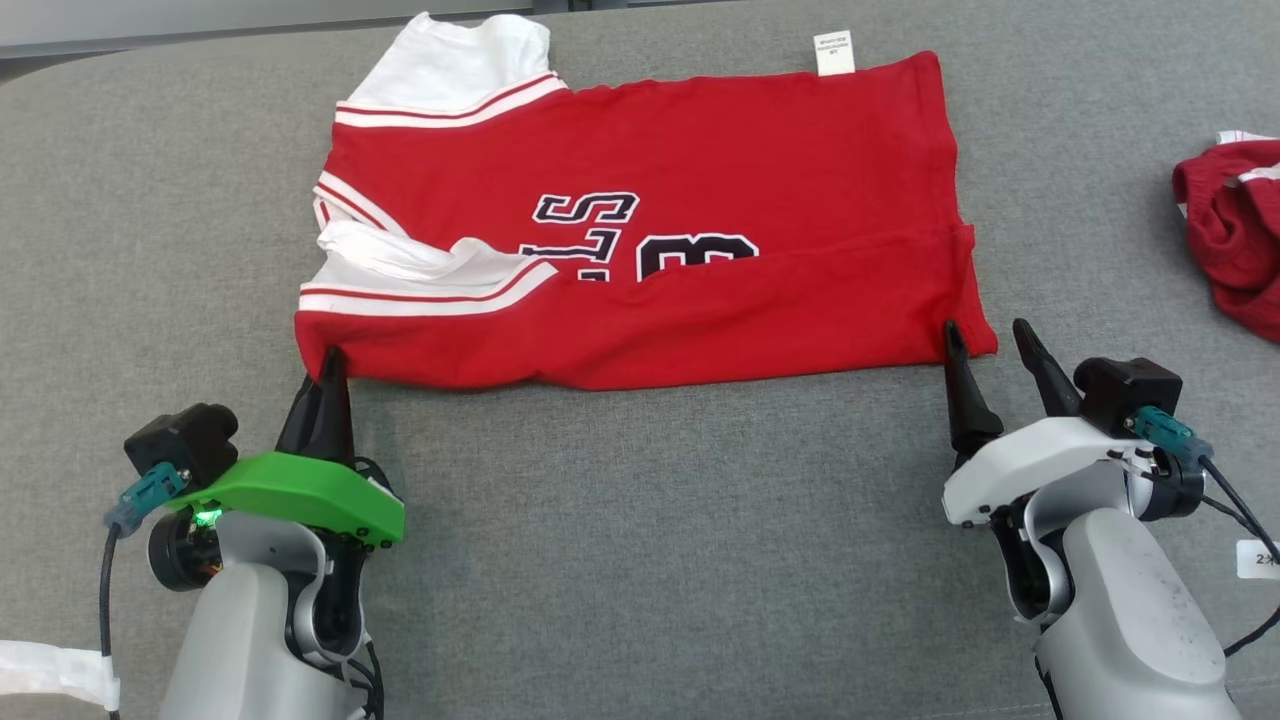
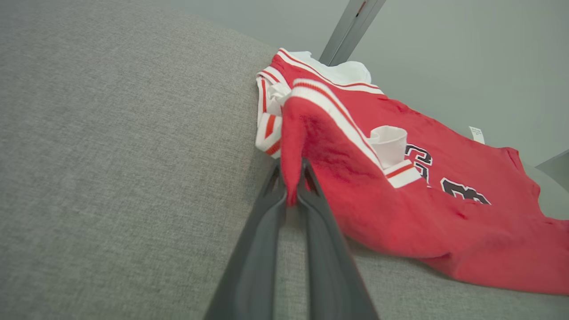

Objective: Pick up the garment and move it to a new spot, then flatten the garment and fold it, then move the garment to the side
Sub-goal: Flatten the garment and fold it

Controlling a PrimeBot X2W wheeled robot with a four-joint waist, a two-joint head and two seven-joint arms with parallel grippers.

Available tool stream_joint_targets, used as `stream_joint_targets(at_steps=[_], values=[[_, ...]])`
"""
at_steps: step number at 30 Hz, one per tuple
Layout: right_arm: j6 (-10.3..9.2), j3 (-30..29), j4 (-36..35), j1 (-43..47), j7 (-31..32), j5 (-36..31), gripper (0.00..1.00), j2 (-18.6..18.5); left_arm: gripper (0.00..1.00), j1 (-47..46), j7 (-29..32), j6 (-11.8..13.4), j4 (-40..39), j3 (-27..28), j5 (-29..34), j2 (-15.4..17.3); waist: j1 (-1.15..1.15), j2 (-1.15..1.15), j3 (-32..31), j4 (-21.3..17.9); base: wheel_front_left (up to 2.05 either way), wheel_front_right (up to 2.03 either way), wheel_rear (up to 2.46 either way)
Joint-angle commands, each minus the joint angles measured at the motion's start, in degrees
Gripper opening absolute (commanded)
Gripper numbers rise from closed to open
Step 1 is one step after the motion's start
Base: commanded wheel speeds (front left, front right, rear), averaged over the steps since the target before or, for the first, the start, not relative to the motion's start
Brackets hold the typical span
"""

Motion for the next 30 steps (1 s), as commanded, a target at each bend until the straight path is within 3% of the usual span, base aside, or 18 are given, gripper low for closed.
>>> stream_joint_targets(at_steps=[1,7,11,12,13,16,24,30], values=[[0.01,-0.63,1.51,-1.14,-0.03,-1.30,1.00,-0.15,0.00,0.58,-0.15,-0.16,-0.97,-0.32,-0.15,-0.16,0.00,0.00,-0.16,0.88,0.00,0.00,0.00],[0.00,-2.99,9.27,-3.53,0.60,-3.87,1.00,-0.15,0.00,2.24,-0.50,0.32,-4.39,-2.06,-0.47,-0.40,0.00,0.00,-0.39,2.25,0.00,0.00,0.00],[0.00,-3.58,13.38,-4.60,0.08,-0.59,1.00,-0.14,0.00,3.29,-1.01,0.68,-6.24,-2.26,-0.30,-0.32,0.00,0.00,-0.67,2.51,0.00,0.00,0.00],[0.00,-3.40,14.07,-4.73,0.05,0.54,0.57,-0.14,0.00,3.49,-1.03,0.74,-6.69,-2.20,-0.36,-0.21,0.00,0.00,-0.77,2.48,0.00,0.00,0.00],[0.01,-3.04,14.83,-4.95,-0.04,1.91,0.38,-0.14,0.00,3.76,-1.15,0.85,-7.25,-2.08,-0.44,-0.08,0.00,0.00,-0.92,2.39,0.00,0.00,0.00],[0.00,-2.23,16.46,-5.59,-0.37,5.28,0.00,-0.08,0.00,4.60,-1.21,1.22,-8.47,-1.82,-0.62,0.25,0.00,0.00,-1.41,2.07,0.00,0.00,0.00],[0.00,-1.24,15.34,-6.27,-1.91,11.10,0.00,-0.20,0.00,5.99,-1.54,1.88,-11.18,-0.88,-1.08,1.13,0.00,0.00,-3.01,1.33,0.00,0.00,0.00],[0.00,-1.65,6.07,-1.41,1.79,12.41,0.00,-0.21,0.00,8.91,-0.27,1.58,-15.78,-0.70,-2.19,1.92,0.00,0.00,-4.38,0.81,0.00,0.00,0.00]])
